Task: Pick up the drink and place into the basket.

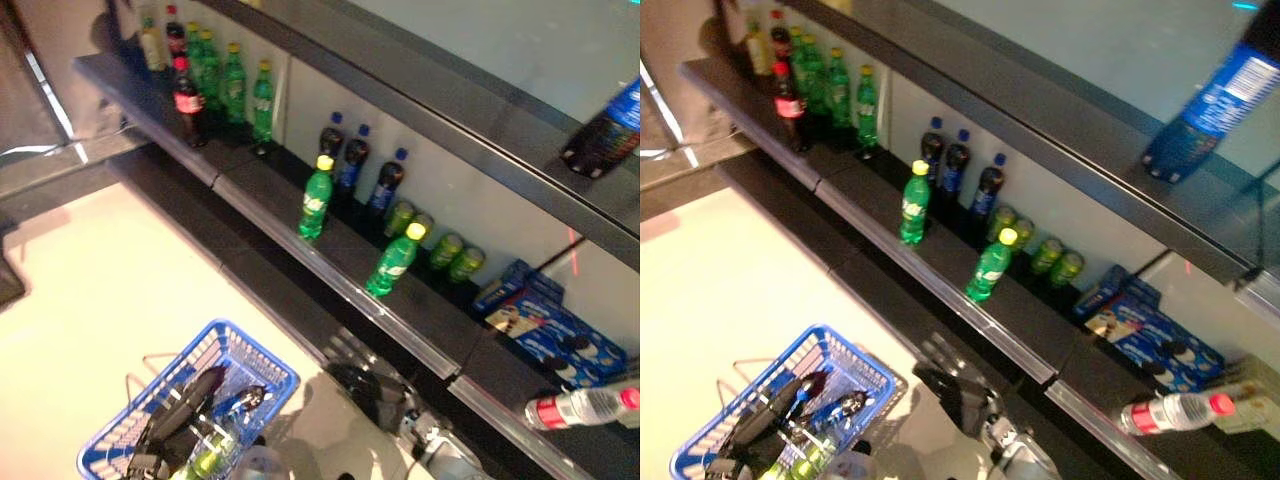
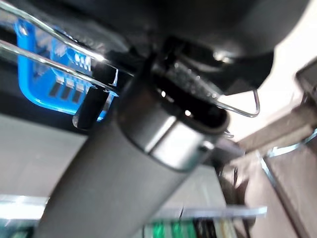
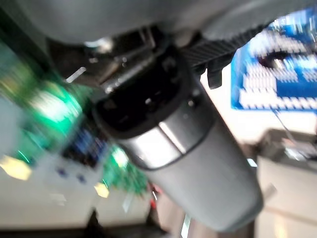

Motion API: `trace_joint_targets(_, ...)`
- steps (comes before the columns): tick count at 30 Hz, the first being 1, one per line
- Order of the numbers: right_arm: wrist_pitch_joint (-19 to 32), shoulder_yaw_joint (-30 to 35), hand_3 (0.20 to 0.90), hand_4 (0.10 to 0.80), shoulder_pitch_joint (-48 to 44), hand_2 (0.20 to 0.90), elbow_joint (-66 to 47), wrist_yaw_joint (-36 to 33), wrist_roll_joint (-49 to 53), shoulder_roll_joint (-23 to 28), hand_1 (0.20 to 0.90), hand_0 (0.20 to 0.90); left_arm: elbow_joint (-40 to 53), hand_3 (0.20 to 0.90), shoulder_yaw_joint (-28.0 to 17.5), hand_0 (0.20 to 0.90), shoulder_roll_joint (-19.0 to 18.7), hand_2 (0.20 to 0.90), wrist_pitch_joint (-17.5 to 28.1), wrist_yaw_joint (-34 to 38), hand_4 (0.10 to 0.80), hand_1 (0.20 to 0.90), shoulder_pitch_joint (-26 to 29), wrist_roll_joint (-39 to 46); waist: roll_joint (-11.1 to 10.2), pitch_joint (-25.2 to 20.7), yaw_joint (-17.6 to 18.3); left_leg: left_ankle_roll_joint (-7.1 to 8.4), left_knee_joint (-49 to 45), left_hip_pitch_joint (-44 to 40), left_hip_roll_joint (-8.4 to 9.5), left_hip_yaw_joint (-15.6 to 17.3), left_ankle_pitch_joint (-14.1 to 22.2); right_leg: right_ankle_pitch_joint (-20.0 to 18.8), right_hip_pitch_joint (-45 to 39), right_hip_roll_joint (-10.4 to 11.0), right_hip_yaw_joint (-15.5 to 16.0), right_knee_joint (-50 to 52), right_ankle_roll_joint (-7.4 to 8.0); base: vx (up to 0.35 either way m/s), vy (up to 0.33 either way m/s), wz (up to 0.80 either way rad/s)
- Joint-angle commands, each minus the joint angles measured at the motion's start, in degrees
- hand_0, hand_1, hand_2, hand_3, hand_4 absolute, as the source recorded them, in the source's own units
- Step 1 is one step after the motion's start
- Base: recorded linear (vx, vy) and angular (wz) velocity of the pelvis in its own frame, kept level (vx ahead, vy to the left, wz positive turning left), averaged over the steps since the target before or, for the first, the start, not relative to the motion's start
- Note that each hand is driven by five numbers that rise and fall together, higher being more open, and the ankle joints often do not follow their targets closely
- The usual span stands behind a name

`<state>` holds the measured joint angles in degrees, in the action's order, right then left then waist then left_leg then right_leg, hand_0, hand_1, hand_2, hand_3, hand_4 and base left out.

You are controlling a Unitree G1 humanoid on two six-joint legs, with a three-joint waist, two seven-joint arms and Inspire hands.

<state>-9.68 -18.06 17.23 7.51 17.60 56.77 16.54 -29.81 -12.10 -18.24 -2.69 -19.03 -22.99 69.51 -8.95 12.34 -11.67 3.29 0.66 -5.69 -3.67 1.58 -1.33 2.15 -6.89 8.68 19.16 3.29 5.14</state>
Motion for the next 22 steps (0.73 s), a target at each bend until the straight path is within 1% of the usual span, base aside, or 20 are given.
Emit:
trace_joint_targets(1,1.0,-1.1,0.900,0.800,-2.5,0.900,-1.8,5.4,-3.5,1.6,0.900,0.900,12.4,0.200,3.6,0.300,2.7,0.300,9.3,-8.3,0.100,0.300,5.6,3.6,4.6,-6.0,1.6,0.78,0.0,-0.2,-1.75,3.2,-0.4,-2.8,-1.6,1.3,-2.4,-2.5,3.10,-0.092,-0.002,-0.23)
trace_joint_targets(2,1.1,-1.0,0.900,0.800,-2.6,0.900,-1.0,5.3,-4.0,1.5,0.900,0.900,11.5,0.200,3.4,0.300,2.9,0.300,9.5,-8.0,0.100,0.300,6.0,3.6,4.7,-6.0,1.8,0.79,0.0,-0.2,-1.82,3.5,-0.3,-2.9,-1.5,1.3,-2.6,-2.5,3.10,-0.129,-0.003,-0.20)
trace_joint_targets(3,1.5,-0.7,0.900,0.800,-3.1,0.900,2.4,4.9,-6.0,1.1,0.900,0.900,7.9,0.200,3.3,0.300,3.0,0.300,10.7,-7.6,0.100,0.300,7.5,2.9,4.9,-6.2,2.8,0.90,0.2,-0.2,-2.07,4.6,-0.3,-3.2,-1.0,1.5,-3.0,-2.9,3.12,-0.088,-0.005,-0.06)
trace_joint_targets(4,2.0,-0.6,0.900,0.800,-3.5,0.900,3.9,4.1,-6.9,1.0,0.900,0.900,6.8,0.200,3.4,0.300,3.1,0.300,11.3,-6.8,0.100,0.300,8.1,2.2,5.0,-6.2,3.1,0.99,0.3,-0.2,-2.19,5.0,-0.3,-3.3,-0.8,1.5,-3.1,-3.0,3.13,-0.106,-0.009,-0.12)
trace_joint_targets(6,4.5,-0.1,0.900,0.800,-4.5,0.900,11.0,0.3,-13.0,0.2,0.900,0.900,2.2,0.200,3.8,0.300,4.0,0.300,12.0,-4.4,0.100,0.300,10.1,2.0,5.3,-6.4,4.1,1.21,0.6,-0.4,-2.51,6.2,-0.3,-3.7,-0.4,1.8,-3.4,-3.4,3.10,-0.076,-0.004,-0.22)
trace_joint_targets(7,4.8,-0.1,0.900,0.800,-4.7,0.900,11.7,-1.0,-13.9,0.0,0.900,0.900,1.7,0.200,3.8,0.300,4.1,0.300,12.1,-3.8,0.100,0.300,10.3,1.6,5.4,-6.4,4.3,1.25,0.7,-0.4,-2.56,6.4,-0.3,-3.7,-0.4,1.8,-3.5,-3.5,3.11,-0.068,0.003,-0.13)
trace_joint_targets(8,6.1,0.6,0.900,0.800,-5.6,0.900,16.5,-3.9,-16.8,-0.6,0.900,0.900,-0.9,0.200,3.8,0.300,4.4,0.300,12.2,-2.1,0.100,0.300,11.5,2.3,5.6,-6.4,4.7,1.34,0.9,-0.5,-2.66,6.9,-0.1,-3.9,-0.3,2.0,-3.6,-3.7,3.09,-0.047,0.000,-0.02)
trace_joint_targets(9,6.2,0.8,0.900,0.800,-5.8,0.900,17.4,-4.9,-17.5,-0.7,0.900,0.900,-1.3,0.200,3.8,0.300,4.5,0.300,12.1,-1.7,0.100,0.300,11.7,2.3,5.6,-6.4,4.8,1.37,1.0,-0.5,-2.68,7.0,-0.1,-3.9,-0.2,2.0,-3.6,-3.8,3.10,-0.067,0.012,-0.07)
trace_joint_targets(10,7.7,2.1,0.900,0.800,-7.5,0.900,25.4,-9.7,-24.2,-1.7,0.900,0.900,-6.0,0.200,3.4,0.300,5.7,0.300,12.4,-0.4,0.100,0.300,13.3,2.1,6.0,-6.5,5.4,1.46,1.6,-0.8,-2.89,7.5,-0.2,-4.1,-0.3,2.1,-3.6,-4.4,3.06,-0.040,0.014,-0.09)
trace_joint_targets(11,7.9,2.2,0.900,0.800,-7.9,0.900,26.6,-10.5,-25.1,-1.9,0.900,0.900,-6.7,0.200,3.4,0.300,5.9,0.300,12.5,-0.3,0.100,0.300,13.6,2.0,6.1,-6.5,5.4,1.46,1.7,-0.8,-2.92,7.6,-0.2,-4.2,-0.3,2.1,-3.6,-4.5,3.04,-0.065,0.025,-0.08)
trace_joint_targets(12,9.8,3.1,0.900,0.800,-9.5,0.900,35.3,-15.1,-31.4,-2.4,0.900,0.900,-11.0,0.200,3.3,0.300,6.7,0.300,12.6,0.5,0.100,0.300,14.9,2.0,6.4,-6.6,5.6,1.57,2.0,-0.9,-3.05,7.8,-0.2,-4.3,-0.3,2.2,-3.6,-4.9,3.04,-0.048,0.017,-0.09)
trace_joint_targets(14,9.9,4.1,0.900,0.800,-10.6,0.900,41.8,-18.9,-34.6,-2.8,0.900,0.900,-14.2,0.200,3.4,0.300,7.1,0.300,12.7,1.8,0.100,0.300,15.9,1.3,6.7,-6.6,5.7,1.65,2.3,-0.9,-3.10,8.0,0.0,-4.5,-0.4,2.3,-3.6,-5.4,3.02,-0.056,0.013,-0.20)
trace_joint_targets(15,9.7,5.5,0.900,0.800,-11.3,0.900,46.9,-21.8,-37.6,-3.3,0.900,0.900,-17.0,0.200,3.3,0.300,7.7,0.300,12.8,2.9,0.100,0.300,16.7,1.2,6.9,-6.6,5.8,1.69,2.7,-0.9,-3.13,8.1,0.0,-4.6,-0.5,2.3,-3.5,-5.8,3.03,-0.050,0.009,-0.18)
trace_joint_targets(16,10.5,6.1,0.900,0.800,-11.4,0.900,49.4,-22.3,-39.6,-3.4,0.900,0.900,-18.5,0.200,3.2,0.300,8.2,0.300,13.2,2.8,0.100,0.300,16.9,1.0,7.0,-6.6,5.9,1.72,2.9,-0.9,-3.13,8.3,0.0,-4.7,-0.5,2.3,-3.5,-6.1,3.06,-0.048,0.010,-0.12)
trace_joint_targets(17,12.6,7.1,0.900,0.800,-11.4,0.900,53.8,-22.8,-43.3,-3.8,0.900,0.900,-21.1,0.200,3.1,0.300,8.8,0.300,13.9,2.3,0.100,0.300,17.4,0.2,7.1,-6.7,6.1,1.69,3.2,-1.0,-3.06,8.5,0.2,-4.9,-0.5,2.4,-3.4,-6.5,3.08,0.000,0.000,0.00)
trace_joint_targets(22,12.0,8.7,0.900,0.800,-10.8,0.900,59.4,-23.5,-46.8,-4.5,0.900,0.900,-25.5,0.200,2.5,0.300,9.4,0.300,13.7,2.9,0.100,0.300,18.2,0.2,7.3,-7.0,6.7,1.62,3.6,-0.8,-2.75,8.9,0.4,-5.2,-0.3,2.7,-3.2,-6.9,3.22,-0.020,0.009,-0.02)
